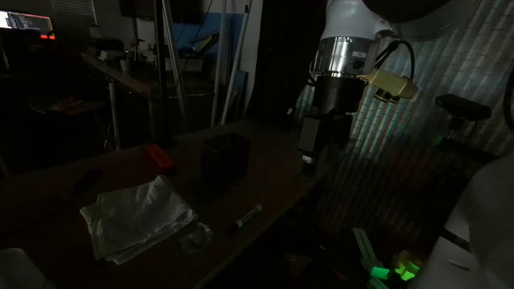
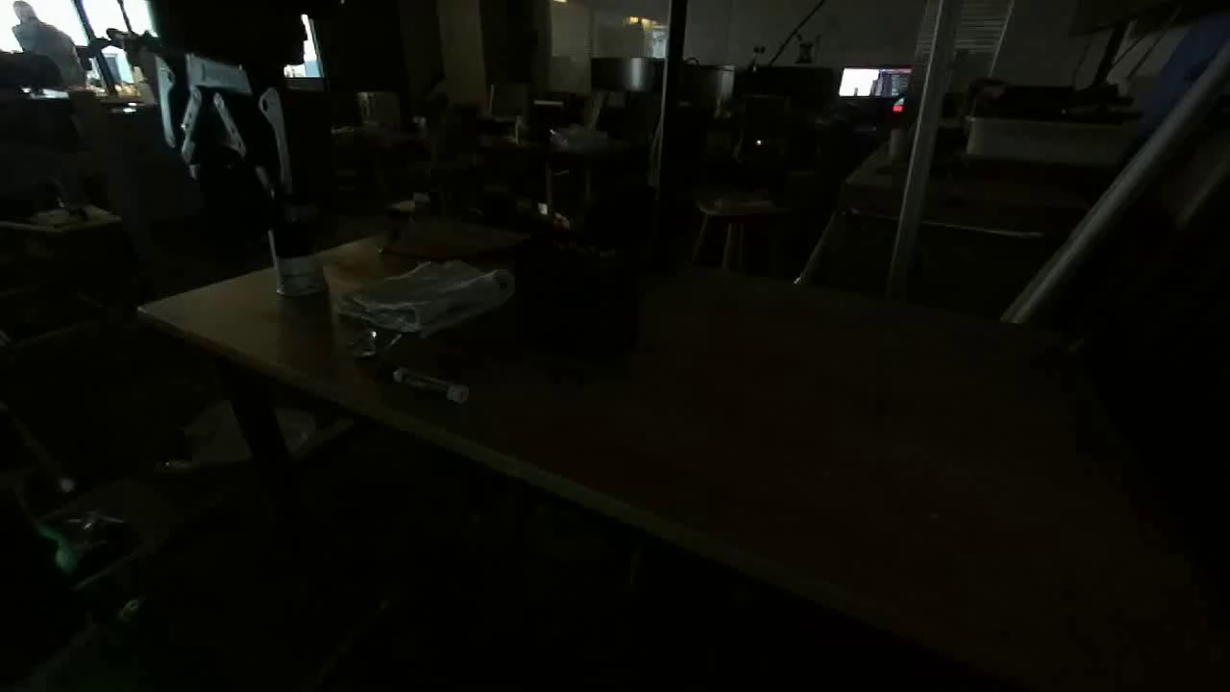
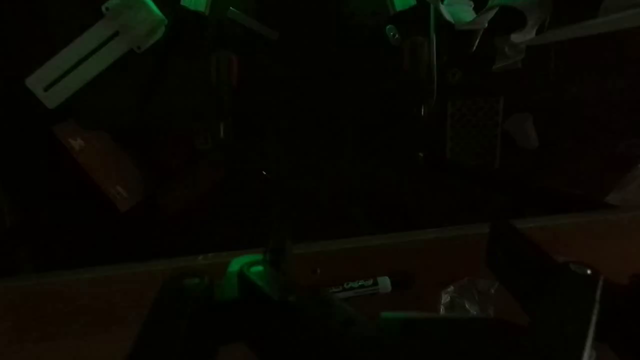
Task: Put the white towel in the black basket.
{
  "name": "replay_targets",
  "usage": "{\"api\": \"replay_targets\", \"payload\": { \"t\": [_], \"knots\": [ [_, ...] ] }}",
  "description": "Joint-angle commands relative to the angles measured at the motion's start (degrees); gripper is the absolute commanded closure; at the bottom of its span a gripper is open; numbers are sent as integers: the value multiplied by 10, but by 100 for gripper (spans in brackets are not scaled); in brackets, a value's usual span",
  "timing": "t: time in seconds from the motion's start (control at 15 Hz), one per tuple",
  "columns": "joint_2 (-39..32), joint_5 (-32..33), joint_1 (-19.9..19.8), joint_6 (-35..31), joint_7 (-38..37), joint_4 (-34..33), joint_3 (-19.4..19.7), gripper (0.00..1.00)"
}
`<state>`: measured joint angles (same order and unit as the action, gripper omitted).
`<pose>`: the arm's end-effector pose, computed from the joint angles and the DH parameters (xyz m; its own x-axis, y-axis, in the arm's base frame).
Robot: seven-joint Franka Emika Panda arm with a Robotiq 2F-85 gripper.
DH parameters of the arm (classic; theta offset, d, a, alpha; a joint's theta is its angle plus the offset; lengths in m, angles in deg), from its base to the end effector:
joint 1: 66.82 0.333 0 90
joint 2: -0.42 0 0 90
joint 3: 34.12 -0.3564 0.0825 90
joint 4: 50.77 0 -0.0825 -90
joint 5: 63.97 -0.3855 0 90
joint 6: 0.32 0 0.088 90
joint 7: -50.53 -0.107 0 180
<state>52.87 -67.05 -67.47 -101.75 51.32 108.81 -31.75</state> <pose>0.2373 -0.0083 0.4658 0.9946 -0.0300 -0.0991 -0.0385 -0.9956 -0.0854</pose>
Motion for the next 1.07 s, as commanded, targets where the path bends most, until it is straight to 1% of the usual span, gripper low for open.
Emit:
{"api": "replay_targets", "payload": {
  "t": [0.0,0.87,1.0],
  "knots": [
    [-1,-1,-2,1,2,-1,-2,0],
    [-1,-1,-2,1,2,-2,-2,0],
    [-21,-7,11,-8,0,-20,-14,0]
  ]
}}
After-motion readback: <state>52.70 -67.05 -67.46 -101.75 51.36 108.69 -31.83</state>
